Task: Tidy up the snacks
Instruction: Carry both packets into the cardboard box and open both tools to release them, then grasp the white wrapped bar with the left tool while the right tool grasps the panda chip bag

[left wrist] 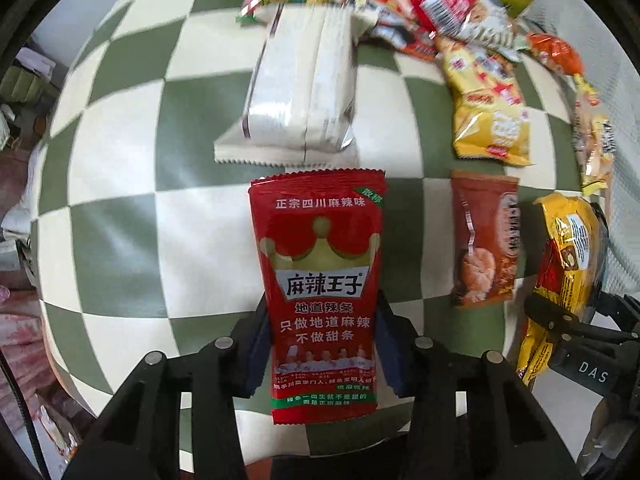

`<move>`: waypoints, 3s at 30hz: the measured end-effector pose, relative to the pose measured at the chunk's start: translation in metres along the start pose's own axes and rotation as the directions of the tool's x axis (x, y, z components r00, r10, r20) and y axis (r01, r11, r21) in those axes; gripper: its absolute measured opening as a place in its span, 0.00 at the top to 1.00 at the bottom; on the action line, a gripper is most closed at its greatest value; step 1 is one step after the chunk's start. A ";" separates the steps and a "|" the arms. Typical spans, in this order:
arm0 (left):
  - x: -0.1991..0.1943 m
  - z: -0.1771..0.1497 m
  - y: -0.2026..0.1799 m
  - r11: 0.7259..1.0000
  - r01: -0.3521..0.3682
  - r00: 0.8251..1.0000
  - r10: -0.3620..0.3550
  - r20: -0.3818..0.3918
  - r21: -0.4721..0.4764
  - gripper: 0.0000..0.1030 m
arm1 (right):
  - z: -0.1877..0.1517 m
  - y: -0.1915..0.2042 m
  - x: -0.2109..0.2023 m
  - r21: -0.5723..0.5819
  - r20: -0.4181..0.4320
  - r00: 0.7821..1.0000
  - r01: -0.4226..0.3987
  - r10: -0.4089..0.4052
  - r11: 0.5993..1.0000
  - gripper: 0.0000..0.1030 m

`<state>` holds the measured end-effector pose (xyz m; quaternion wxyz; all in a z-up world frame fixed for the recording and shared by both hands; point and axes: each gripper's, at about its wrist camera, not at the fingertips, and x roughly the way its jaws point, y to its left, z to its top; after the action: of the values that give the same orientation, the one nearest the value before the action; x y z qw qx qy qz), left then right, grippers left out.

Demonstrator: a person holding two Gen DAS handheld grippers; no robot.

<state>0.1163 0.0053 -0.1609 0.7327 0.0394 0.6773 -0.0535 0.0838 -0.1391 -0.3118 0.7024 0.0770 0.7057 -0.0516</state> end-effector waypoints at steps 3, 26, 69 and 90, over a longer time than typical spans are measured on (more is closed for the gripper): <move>-0.035 -0.008 -0.002 1.000 0.015 1.000 -0.015 0.020 0.001 0.59 | -0.003 -0.006 -0.016 -0.001 0.024 0.999 -0.029 0.029 1.000 0.17; -0.153 0.316 -0.034 0.986 0.167 0.968 -0.158 0.197 -0.027 0.58 | 0.328 0.039 -0.223 -0.211 0.292 0.917 -0.217 0.274 0.953 0.17; -0.172 0.295 -0.017 0.992 -0.001 0.983 0.024 0.184 -0.125 0.06 | 0.351 0.034 -0.212 -0.190 0.245 0.946 -0.167 0.212 0.967 0.04; -0.006 0.107 0.001 0.992 -0.111 0.974 0.121 -0.191 0.063 0.25 | 0.163 0.034 -0.075 -0.038 0.036 0.970 -0.238 0.239 0.970 0.16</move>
<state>0.2216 -0.0076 -0.1465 0.6637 0.1030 0.7405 -0.0240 0.2507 -0.1385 -0.2365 0.7189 0.1485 0.6777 0.0436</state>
